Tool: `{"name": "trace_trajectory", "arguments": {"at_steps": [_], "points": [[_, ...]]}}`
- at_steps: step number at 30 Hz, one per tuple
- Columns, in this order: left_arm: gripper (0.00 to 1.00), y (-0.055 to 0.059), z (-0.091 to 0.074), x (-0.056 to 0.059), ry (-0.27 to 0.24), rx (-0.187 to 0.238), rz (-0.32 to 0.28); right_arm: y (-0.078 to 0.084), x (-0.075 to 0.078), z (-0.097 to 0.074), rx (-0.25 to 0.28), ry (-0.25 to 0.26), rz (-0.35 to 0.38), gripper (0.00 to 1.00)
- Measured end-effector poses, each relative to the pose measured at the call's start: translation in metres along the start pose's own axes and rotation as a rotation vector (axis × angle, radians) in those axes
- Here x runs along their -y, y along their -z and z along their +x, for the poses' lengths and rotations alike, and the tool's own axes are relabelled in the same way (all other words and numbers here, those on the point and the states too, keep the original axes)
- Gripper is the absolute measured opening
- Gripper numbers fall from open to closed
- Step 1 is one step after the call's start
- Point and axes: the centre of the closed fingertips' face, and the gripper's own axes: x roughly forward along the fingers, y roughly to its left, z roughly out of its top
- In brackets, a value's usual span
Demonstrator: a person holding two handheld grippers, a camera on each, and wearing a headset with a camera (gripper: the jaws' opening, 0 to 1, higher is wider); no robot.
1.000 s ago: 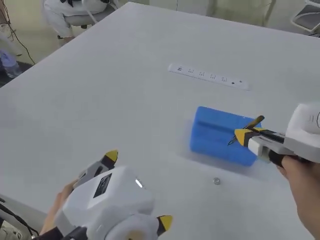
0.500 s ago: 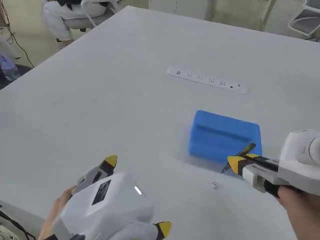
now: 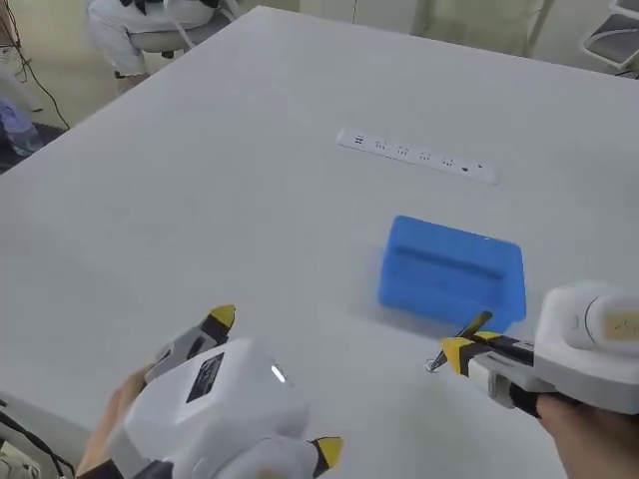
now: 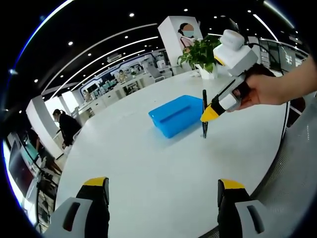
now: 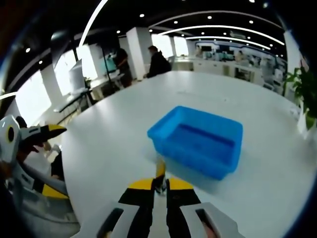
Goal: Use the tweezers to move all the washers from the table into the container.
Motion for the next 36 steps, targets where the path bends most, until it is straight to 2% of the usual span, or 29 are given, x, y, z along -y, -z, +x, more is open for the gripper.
{"name": "trace_trajectory", "arguments": {"at_steps": [1,2,4,17,24,36], "points": [[0.92,0.0,0.0,0.0,0.0,0.0,0.0,0.002,-0.001,0.0,-0.004,0.002,-0.001,0.05],[0.93,0.0,0.0,0.0,0.0,0.001,-0.001,-0.001,-0.001,0.0,0.017,0.006,-0.005,0.05],[0.92,0.0,0.0,0.0,0.0,0.0,0.0,0.0,0.0,0.0,0.006,0.015,-0.019,0.05],[0.92,0.0,0.001,0.001,0.002,-0.007,0.008,0.004,0.005,0.002,0.019,0.035,-0.055,0.05],[0.92,0.001,0.001,0.0,0.001,-0.007,0.006,0.003,0.003,0.001,0.001,0.034,-0.057,0.05],[0.92,0.001,0.001,0.0,-0.001,-0.005,0.004,-0.017,0.002,-0.014,0.037,0.036,-0.067,0.05]]}}
